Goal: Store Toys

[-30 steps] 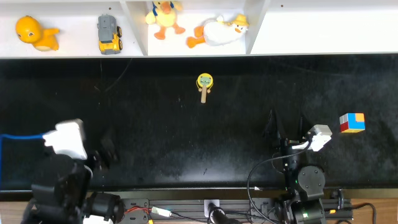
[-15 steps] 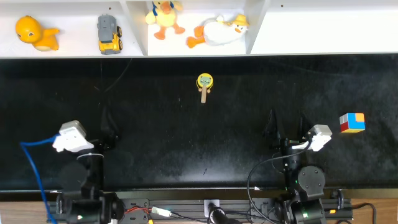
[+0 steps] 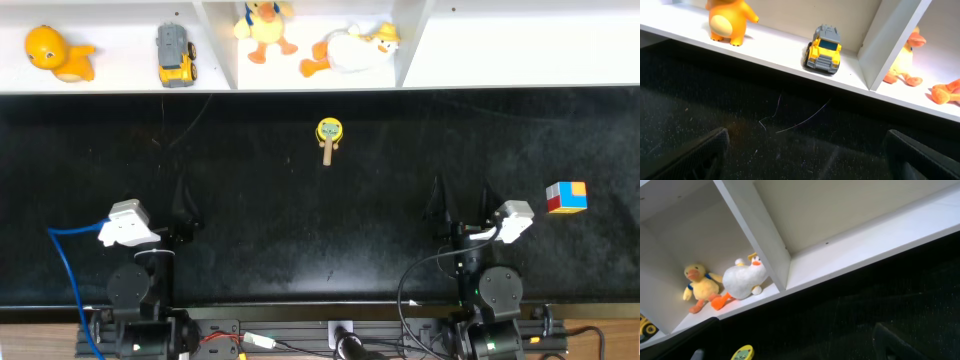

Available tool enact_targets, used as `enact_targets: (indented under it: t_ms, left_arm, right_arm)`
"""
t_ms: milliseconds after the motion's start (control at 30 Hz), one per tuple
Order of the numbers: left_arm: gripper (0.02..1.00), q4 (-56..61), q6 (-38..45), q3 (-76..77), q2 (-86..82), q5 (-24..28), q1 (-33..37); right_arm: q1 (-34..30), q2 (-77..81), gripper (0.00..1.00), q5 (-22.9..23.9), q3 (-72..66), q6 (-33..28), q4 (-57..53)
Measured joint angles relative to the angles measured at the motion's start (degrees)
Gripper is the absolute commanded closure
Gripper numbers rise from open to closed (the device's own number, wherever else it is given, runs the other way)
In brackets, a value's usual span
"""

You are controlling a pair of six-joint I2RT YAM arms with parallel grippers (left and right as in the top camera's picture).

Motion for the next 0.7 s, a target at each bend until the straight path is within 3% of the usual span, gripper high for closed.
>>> enact_targets:
  t_ms: [700]
  left_arm:
    - [0.02, -0.1, 0.5, 0.0, 0.0, 0.4, 0.0]
  right_arm:
    - [0.0, 0.0, 0.003, 0.0, 0.0, 0.0, 0.0]
